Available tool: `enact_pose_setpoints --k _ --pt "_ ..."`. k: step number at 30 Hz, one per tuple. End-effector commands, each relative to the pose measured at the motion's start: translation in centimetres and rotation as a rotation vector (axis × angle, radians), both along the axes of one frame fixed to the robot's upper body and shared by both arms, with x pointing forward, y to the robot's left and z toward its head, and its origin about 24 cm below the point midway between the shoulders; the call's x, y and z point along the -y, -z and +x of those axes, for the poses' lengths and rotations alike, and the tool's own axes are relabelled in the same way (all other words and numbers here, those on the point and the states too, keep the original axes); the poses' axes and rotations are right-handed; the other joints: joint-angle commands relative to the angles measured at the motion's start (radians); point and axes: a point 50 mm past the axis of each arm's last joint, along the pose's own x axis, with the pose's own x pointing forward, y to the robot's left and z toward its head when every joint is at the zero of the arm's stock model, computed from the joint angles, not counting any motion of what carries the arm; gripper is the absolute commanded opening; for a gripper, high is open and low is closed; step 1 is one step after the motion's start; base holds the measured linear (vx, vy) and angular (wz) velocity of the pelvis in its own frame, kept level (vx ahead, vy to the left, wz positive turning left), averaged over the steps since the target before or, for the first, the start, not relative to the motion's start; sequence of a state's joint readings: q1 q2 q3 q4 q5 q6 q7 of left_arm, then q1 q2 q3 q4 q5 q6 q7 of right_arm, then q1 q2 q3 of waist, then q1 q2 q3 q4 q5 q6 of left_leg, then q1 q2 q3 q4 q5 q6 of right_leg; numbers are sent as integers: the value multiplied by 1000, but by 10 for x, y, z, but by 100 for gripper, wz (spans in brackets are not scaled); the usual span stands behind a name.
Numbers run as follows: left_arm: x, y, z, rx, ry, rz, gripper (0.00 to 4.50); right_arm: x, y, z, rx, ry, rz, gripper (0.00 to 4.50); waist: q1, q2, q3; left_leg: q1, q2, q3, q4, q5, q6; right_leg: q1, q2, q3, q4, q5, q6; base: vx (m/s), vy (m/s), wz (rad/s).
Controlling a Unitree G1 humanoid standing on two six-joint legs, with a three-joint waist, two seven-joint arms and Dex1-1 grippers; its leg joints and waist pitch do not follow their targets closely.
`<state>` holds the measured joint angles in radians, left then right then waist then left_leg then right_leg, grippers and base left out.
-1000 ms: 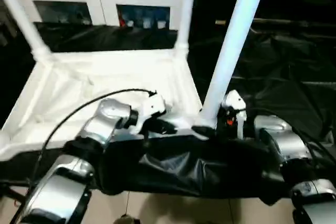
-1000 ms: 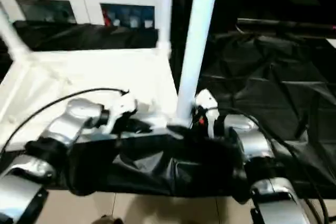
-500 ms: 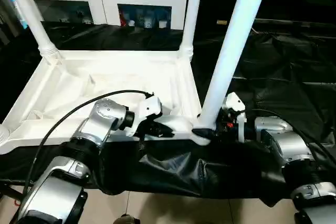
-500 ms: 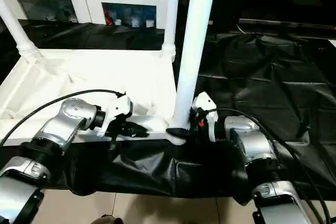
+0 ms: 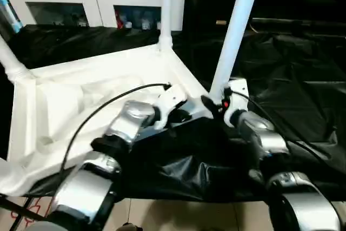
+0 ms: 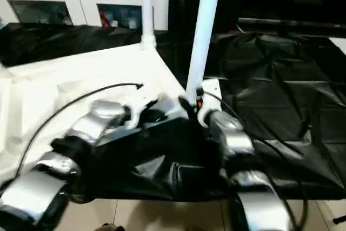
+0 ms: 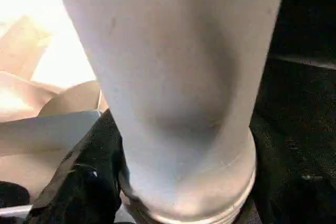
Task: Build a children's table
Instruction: Rotate leg to tighten
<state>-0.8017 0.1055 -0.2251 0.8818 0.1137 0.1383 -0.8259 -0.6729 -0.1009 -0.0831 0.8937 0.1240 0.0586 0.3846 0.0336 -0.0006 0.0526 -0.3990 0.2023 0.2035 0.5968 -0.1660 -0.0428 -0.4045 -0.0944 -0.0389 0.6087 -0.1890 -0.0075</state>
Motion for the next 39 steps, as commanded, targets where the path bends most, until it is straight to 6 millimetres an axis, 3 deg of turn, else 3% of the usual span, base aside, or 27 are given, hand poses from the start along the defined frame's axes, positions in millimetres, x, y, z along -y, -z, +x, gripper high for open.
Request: enact_pose_setpoints --k 1,3,6,7,10,14,20,24,30,32,34,39 --pt "34 -17 -3 72 115 -66 0 -38 10 -8 -61 -142 55 345 0 1 -70 29 24 -14 -75 -231 24 41 -41 24 -71 -116 -234 0 0 0" --pt "29 -15 -6 65 156 -64 0 -34 4 -6 -39 -189 63 354 0 3 -68 31 25 -15 -76 -259 25 40 -42 25 -75 -149 -233 0 0 0" --pt "26 -15 -7 61 175 -66 0 -31 3 -6 -23 -226 29 386 0 3 -70 30 26 -16 -76 -244 27 43 -42 24 -71 -125 -237 0 0 0" --pt "21 -14 -10 55 234 -70 0 -22 2 -9 -8 -301 -2 386 -2 -9 -70 27 26 -14 -74 -231 35 44 -42 24 -71 -107 -242 0 0 0" --pt "13 -13 -15 44 304 -68 0 -11 0 -14 6 -408 -26 386 6 -7 -71 25 27 -12 -68 -188 70 51 -43 24 -64 -54 -256 0 0 0" --pt "-1 -10 -21 2 390 -50 0 8 -3 -28 -4 -590 -38 386 16 -1 -71 28 30 -8 -65 -172 94 49 -39 21 -58 -22 -270 0 0 0" --pt "-18 -11 -20 -16 426 -23 0 25 -6 -43 -59 -773 -44 386 32 0 -65 36 36 -10 -76 -267 40 39 -43 24 -71 -172 -252 0 0 0" --pt "-28 -12 -21 -34 454 -15 0 28 -7 -46 -80 -801 -30 353 33 1 -66 34 35 -11 -77 -260 27 38 -44 24 -70 -169 -246 0 0 0" --pt "-33 -10 -22 -39 448 2 0 23 -4 -51 -92 -821 -17 305 37 -1 -70 32 34 -10 -73 -213 45 41 -44 22 -61 -96 -260 0 0 0" --pt "-33 -9 -21 -36 431 0 0 21 -3 -51 -90 -813 -13 284 38 0 -68 33 35 -10 -74 -228 40 39 -45 22 -64 -120 -259 0 0 0" --pt "-28 -10 -16 -26 360 -22 0 15 0 -45 -62 -716 -2 283 38 -6 -66 34 35 -10 -76 -248 29 38 -46 23 -68 -157 -251 0 0 0" --pt "-26 -11 -15 -22 335 -29 0 14 1 -43 -51 -678 0 279 33 -6 -63 35 34 -14 -81 -278 6 34 -49 25 -76 -240 -223 0 0 0"
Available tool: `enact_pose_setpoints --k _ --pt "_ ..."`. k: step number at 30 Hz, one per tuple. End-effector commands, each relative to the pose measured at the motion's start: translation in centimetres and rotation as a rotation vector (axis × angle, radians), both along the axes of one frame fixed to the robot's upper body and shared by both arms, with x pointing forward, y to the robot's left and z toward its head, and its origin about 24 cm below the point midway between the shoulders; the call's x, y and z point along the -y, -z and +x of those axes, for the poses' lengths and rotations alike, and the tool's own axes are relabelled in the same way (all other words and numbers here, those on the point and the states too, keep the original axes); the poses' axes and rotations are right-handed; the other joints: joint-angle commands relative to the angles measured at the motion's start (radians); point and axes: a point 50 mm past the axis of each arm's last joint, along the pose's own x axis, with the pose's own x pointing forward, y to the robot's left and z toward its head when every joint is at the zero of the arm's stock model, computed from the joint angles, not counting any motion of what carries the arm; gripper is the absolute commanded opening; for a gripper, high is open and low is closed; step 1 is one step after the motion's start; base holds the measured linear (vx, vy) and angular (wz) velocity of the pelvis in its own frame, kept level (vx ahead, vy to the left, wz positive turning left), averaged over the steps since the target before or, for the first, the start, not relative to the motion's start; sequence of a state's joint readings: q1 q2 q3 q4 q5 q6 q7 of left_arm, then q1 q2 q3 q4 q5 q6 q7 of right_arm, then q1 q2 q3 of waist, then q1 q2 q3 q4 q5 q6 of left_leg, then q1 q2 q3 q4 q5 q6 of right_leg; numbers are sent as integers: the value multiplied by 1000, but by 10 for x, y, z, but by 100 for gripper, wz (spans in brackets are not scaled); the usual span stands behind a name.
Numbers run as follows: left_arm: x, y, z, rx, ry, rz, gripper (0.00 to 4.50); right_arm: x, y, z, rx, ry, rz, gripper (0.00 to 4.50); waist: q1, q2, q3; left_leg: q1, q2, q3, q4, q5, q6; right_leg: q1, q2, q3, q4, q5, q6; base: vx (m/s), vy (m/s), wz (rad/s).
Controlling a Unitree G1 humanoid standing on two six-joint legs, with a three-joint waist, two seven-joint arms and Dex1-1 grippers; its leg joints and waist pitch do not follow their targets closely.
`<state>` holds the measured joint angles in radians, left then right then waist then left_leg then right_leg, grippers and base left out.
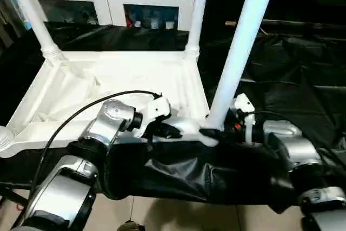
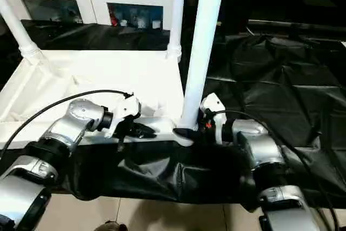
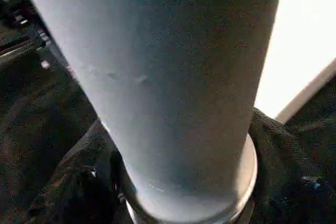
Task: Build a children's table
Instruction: Rotate leg to tighten
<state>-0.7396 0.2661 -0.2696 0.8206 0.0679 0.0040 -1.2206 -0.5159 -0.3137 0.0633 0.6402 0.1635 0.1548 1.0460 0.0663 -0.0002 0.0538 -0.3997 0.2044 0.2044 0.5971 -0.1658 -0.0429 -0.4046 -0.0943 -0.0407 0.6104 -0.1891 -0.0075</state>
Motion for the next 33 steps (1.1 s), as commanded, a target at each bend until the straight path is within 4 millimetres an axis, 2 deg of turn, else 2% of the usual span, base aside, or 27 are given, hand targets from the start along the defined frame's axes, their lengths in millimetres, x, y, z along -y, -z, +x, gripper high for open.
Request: enact_pose_setpoints --k 1,2,3,4,5,6,7,8,10,11,12,14,15,16,20,22,25,26,28,29,30,33 --pt "19 -11 6 40 -26 -62 0 -17 8 3 -11 49 6 279 -2 -6 -64 34 32 -16 -81 -273 6 35 -49 28 -77 -235 -219 0 0 0" --pt "23 -12 9 50 -66 -67 0 -19 12 9 -13 148 -2 278 -6 -5 -64 34 31 -14 -81 -275 3 31 -48 29 -76 -233 -220 0 0 0" --pt "23 -12 9 50 -66 -67 0 -19 12 9 -13 148 -2 278 -13 2 -64 35 28 -17 -84 -282 -10 30 -48 28 -79 -241 -222 0 0 0" --pt "31 -12 13 62 -123 -68 0 -23 16 16 -25 280 -11 277 -14 1 -66 35 27 -19 -83 -284 -14 36 -48 27 -78 -243 -217 0 0 0" --pt "40 -13 16 74 -179 -70 0 -28 19 23 -32 405 -17 277 -20 7 -64 36 29 -18 -84 -281 -25 29 -48 30 -77 -226 -223 0 0 0" --pt "50 -14 20 84 -242 -75 0 -34 21 28 -41 513 -22 277 -27 9 -67 38 26 -18 -83 -287 -42 27 -47 28 -75 -229 -226 0 0 0" --pt "55 -14 21 89 -281 -78 0 -38 23 31 -47 578 -26 277 -32 7 -66 41 24 -17 -83 -295 -45 25 -45 28 -79 -237 -225 0 0 0" --pt "61 -15 21 92 -295 -84 0 -44 22 33 -51 609 -14 277 -34 7 -67 37 24 -20 -82 -287 -44 32 -46 27 -78 -227 -224 0 0 0" --pt "67 -15 20 94 -293 -92 0 -52 20 35 -47 612 0 277 -32 4 -71 32 22 -16 -77 -259 -18 37 -45 27 -77 -178 -223 0 0 0" --pt "70 -15 18 98 -270 -96 0 -58 17 36 -38 594 13 277 -32 3 -72 30 21 -16 -76 -241 -8 39 -44 27 -75 -149 -225 0 0 0" --pt "72 -14 17 98 -258 -97 0 -61 15 37 -35 582 28 312 -31 1 -73 26 20 -14 -73 -203 25 44 -43 26 -69 -83 -238 0 0 0" --pt "72 -14 15 97 -235 -102 0 -64 13 37 -37 560 53 312 -30 5 -73 27 20 -13 -71 -193 44 45 -42 26 -68 -60 -246 0 0 0" --pt "72 -14 15 97 -235 -102 0 -64 13 37 -37 560 53 336 -30 5 -73 28 21 -13 -71 -193 48 45 -42 25 -68 -59 -248 0 0 0" --pt "71 -14 15 96 -223 -100 0 -64 10 39 -33 546 69 336 -30 9 -72 29 22 -14 -73 -201 48 44 -41 24 -68 -69 -251 0 0 0" --pt "66 -13 13 97 -179 -98 0 -58 5 41 5 492 59 375 -33 6 -70 32 24 -15 -76 -251 32 43 -43 25 -74 -133 -247 0 0 0" --pt "63 -13 12 96 -160 -96 0 -53 4 40 27 444 41 387 -32 4 -70 31 25 -15 -76 -244 33 44 -43 25 -73 -124 -251 0 0 0" --pt "51 -11 6 82 -69 -95 0 -37 2 29 73 232 2 387 -27 2 -73 27 25 -14 -71 -208 62 51 -43 24 -67 -64 -259 0 0 0" --pt "47 -10 4 68 -42 -94 0 -32 2 24 70 163 -3 387 -22 4 -73 27 27 -11 -68 -192 77 50 -41 24 -64 -33 -264 0 0 0" --pt "44 -10 2 62 -15 -93 0 -26 2 19 67 112 -15 387 -16 4 -72 27 29 -10 -68 -180 86 50 -39 22 -60 -18 -270 0 0 0" --pt "41 -10 1 61 10 -92 0 -22 2 17 66 75 -25 387 -13 4 -72 28 30 -9 -68 -184 86 49 -40 22 -61 -24 -271 0 0 0" --pt "35 -9 -1 65 47 -72 0 -15 2 11 57 17 -38 387 -12 -2 -68 30 30 -8 -71 -215 78 46 -39 22 -68 -78 -268 0 0 0" --pt "27 -8 -2 60 70 -48 0 -10 0 7 35 -37 -28 387 -6 3 -67 33 32 -10 -74 -248 61 43 -41 24 -71 -137 -257 0 0 0"
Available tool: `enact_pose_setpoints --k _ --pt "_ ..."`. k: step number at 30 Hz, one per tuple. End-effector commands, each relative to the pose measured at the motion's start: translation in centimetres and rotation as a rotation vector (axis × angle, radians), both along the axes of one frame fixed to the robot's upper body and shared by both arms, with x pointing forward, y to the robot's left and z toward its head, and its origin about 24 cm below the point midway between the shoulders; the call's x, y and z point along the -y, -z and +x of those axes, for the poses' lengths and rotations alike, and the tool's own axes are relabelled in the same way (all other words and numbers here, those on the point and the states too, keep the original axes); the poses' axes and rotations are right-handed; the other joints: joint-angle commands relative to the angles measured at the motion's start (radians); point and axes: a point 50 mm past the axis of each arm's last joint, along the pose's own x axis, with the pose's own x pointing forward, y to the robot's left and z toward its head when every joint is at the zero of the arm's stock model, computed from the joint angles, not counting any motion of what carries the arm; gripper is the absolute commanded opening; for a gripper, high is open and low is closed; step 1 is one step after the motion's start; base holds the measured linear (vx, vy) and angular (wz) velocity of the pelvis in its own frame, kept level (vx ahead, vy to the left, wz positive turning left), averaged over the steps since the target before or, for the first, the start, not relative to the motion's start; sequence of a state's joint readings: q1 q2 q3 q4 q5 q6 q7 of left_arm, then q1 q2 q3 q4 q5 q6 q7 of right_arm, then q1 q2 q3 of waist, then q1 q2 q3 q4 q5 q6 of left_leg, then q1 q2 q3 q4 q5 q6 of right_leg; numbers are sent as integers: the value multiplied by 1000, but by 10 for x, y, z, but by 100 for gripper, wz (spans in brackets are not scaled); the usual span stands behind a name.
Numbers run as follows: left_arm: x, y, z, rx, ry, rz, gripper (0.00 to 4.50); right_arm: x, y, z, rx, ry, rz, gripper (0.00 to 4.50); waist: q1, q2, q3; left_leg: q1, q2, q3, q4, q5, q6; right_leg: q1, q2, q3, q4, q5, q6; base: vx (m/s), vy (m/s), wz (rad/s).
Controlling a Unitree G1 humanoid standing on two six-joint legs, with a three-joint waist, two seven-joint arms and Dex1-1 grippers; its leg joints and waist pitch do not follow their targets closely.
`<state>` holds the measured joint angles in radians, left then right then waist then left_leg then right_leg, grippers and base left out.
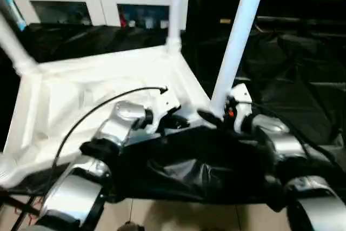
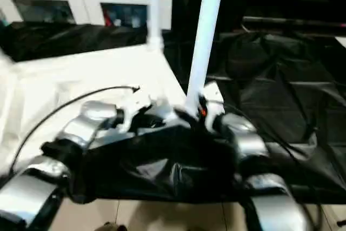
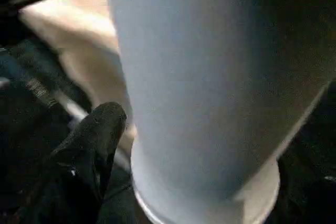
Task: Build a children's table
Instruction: Rotate leg to tighten
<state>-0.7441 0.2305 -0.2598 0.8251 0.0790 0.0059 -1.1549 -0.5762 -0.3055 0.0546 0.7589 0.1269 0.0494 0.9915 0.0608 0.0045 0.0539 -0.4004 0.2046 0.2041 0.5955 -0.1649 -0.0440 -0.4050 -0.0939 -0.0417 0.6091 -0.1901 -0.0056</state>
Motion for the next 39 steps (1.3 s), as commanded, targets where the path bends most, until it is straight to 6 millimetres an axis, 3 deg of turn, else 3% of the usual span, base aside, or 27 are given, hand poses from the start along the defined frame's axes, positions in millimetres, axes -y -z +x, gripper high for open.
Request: enact_pose_setpoints --k 1,4,6,11,18,20,21,22,24,26,31,32,34,36,38,39 --pt "14 -8 -5 31 123 -25 0 -10 0 -6 -34 -109 15 387 0 -3 -66 33 32 -10 -74 -256 53 43 -42 26 -70 -153 -255 0 0 0" --pt "6 -9 -5 17 140 -15 0 -5 -2 -12 -58 -171 27 372 4 -2 -66 35 33 -11 -76 -265 39 40 -43 26 -72 -166 -250 0 0 0" --pt "4 -9 -6 10 148 -15 0 -5 -2 -14 -75 -192 30 352 6 -6 -68 33 33 -11 -75 -246 41 42 -43 26 -68 -145 -252 0 0 0" --pt "-1 -8 -6 -3 156 -10 0 -7 2 -19 -104 -224 32 317 13 -5 -70 33 32 -10 -72 -215 47 42 -45 26 -64 -116 -259 0 0 0" --pt "-1 -7 -3 0 91 -19 0 -14 4 -16 -100 -150 55 278 18 -11 -68 34 33 -10 -74 -218 41 38 -47 27 -66 -153 -245 0 0 0" --pt "5 -9 4 6 -3 -43 0 -16 8 -5 -84 27 50 277 16 -10 -66 37 33 -10 -76 -234 28 34 -49 28 -69 -186 -240 0 0 0" --pt "7 -10 6 13 -31 -49 0 -17 10 -2 -84 85 48 276 6 -11 -64 36 30 -14 -80 -263 3 33 -51 28 -74 -243 -228 0 0 0" --pt "7 -10 6 13 -31 -49 0 -17 10 -2 -84 85 48 276 5 -11 -64 39 28 -14 -79 -272 -2 31 -51 28 -77 -261 -222 0 0 0" --pt "25 -10 10 36 -99 -56 0 -28 19 11 -113 334 74 275 -10 -9 -64 35 27 -18 -81 -284 -16 32 -52 29 -79 -282 -212 0 0 0" --pt "29 -10 11 38 -111 -55 0 -31 20 13 -118 368 82 275 -15 -8 -63 35 27 -18 -82 -289 -20 30 -50 29 -82 -289 -206 0 0 0" --pt "53 -10 13 58 -182 -59 0 -53 21 24 -130 551 86 275 -22 -8 -69 32 25 -14 -77 -226 7 36 -46 28 -72 -170 -223 0 0 0" --pt "53 -10 13 58 -182 -59 0 -53 21 24 -130 551 86 275 -22 0 -69 32 25 -15 -76 -223 5 35 -46 28 -71 -162 -228 0 0 0" --pt "61 -10 10 50 -169 -74 0 -65 17 25 -104 531 94 275 -24 -2 -70 31 23 -14 -76 -229 9 38 -45 27 -72 -143 -234 0 0 0" --pt "63 -9 8 45 -148 -76 0 -71 13 26 -96 491 132 345 -25 -4 -70 31 23 -13 -76 -233 19 40 -44 27 -72 -136 -234 0 0 0" --pt "61 -9 7 46 -137 -71 0 -71 11 26 -87 459 143 345 -25 -5 -69 31 23 -13 -76 -238 28 41 -44 27 -73 -139 -235 0 0 0" --pt "57 -9 7 46 -122 -67 0 -69 9 25 -64 403 128 366 -25 -8 -69 31 23 -13 -75 -240 34 41 -44 27 -74 -144 -235 0 0 0"
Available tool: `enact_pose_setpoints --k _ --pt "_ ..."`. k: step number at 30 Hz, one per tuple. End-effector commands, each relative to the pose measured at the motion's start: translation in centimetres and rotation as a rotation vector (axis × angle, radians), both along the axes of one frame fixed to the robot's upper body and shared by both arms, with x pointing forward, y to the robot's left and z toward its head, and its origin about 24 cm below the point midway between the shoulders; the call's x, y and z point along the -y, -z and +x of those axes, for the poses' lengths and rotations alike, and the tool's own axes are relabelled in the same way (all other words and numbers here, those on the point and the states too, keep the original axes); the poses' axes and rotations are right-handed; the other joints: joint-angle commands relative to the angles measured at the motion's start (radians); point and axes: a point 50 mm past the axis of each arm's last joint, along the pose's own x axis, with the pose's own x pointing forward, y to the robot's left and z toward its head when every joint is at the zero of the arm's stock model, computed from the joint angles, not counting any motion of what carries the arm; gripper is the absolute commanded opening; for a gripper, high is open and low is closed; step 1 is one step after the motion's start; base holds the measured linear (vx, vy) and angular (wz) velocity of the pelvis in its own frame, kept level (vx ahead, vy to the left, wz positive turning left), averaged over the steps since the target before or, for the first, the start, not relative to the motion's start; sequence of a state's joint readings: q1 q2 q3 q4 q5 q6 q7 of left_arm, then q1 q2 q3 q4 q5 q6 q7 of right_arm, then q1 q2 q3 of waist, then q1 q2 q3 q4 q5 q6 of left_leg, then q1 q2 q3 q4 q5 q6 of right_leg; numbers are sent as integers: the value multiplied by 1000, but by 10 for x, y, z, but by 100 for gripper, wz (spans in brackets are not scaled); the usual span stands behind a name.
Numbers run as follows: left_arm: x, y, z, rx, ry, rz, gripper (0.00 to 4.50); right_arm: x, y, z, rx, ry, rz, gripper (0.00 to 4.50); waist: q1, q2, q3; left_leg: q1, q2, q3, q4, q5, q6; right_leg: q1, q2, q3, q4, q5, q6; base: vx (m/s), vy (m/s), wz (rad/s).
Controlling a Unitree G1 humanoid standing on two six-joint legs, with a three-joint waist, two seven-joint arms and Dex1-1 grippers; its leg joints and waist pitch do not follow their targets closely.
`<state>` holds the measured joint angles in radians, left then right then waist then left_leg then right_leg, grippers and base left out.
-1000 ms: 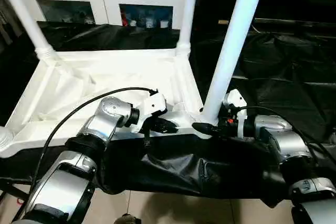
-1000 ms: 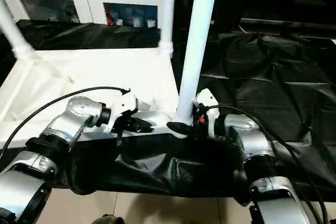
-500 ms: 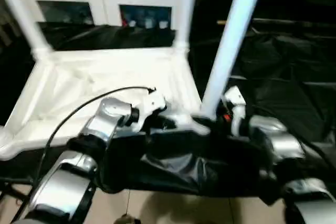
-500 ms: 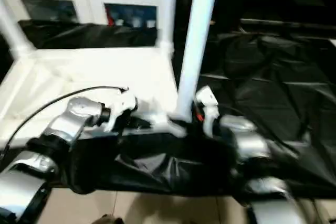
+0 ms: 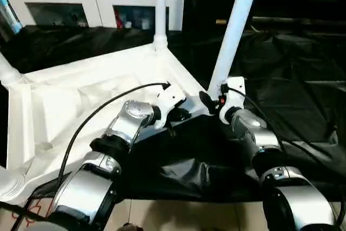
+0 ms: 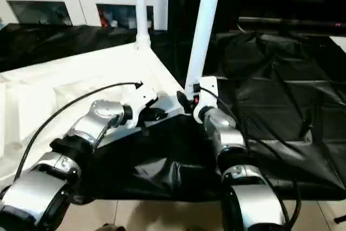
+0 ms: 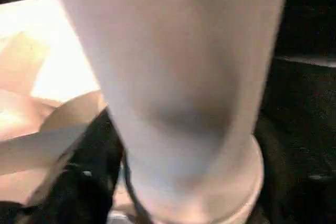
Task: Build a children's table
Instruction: Rotate leg to tighten
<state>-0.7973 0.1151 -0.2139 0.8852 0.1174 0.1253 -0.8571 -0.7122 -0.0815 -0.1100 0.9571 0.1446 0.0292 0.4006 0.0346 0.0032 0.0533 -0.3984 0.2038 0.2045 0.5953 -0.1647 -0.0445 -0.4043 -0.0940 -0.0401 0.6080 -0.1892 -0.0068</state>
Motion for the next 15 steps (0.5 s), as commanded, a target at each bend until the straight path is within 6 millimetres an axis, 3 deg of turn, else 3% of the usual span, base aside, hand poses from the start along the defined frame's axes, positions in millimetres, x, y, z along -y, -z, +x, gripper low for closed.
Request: enact_pose_setpoints --k 1,4,5,6,9,11,15 --pt "28 -11 -8 27 157 -59 0 -31 5 -8 -18 -204 -7 366 2 -5 -68 29 25 -14 -74 -237 38 41 -45 26 -72 -147 -234 0 0 0" --pt "21 -11 -9 20 197 -57 0 -27 4 -13 12 -321 -30 382 5 -6 -70 27 25 -13 -72 -211 51 45 -45 25 -68 -110 -243 0 0 0" --pt "21 -11 -10 20 201 -57 0 -26 4 -14 15 -330 -31 382 6 -1 -71 27 26 -14 -72 -207 54 44 -45 25 -66 -98 -247 0 0 0" --pt "13 -12 -13 18 262 -64 0 -16 3 -22 38 -455 -41 382 7 -1 -70 27 26 -14 -71 -207 60 46 -45 24 -66 -86 -251 0 0 0" --pt "4 -13 -18 1 323 -77 0 -4 4 -30 40 -557 -54 382 18 -2 -72 26 31 -10 -68 -180 86 49 -41 21 -58 -27 -264 0 0 0" --pt "-1 -12 -19 -4 345 -66 0 2 3 -34 37 -598 -56 382 22 5 -69 30 32 -9 -70 -208 79 43 -42 22 -61 -63 -272 0 0 0" --pt "-16 -9 -21 -22 374 -37 0 17 1 -45 14 -708 -61 382 31 2 -65 36 35 -10 -77 -271 43 38 -42 24 -71 -160 -254 0 0 0"
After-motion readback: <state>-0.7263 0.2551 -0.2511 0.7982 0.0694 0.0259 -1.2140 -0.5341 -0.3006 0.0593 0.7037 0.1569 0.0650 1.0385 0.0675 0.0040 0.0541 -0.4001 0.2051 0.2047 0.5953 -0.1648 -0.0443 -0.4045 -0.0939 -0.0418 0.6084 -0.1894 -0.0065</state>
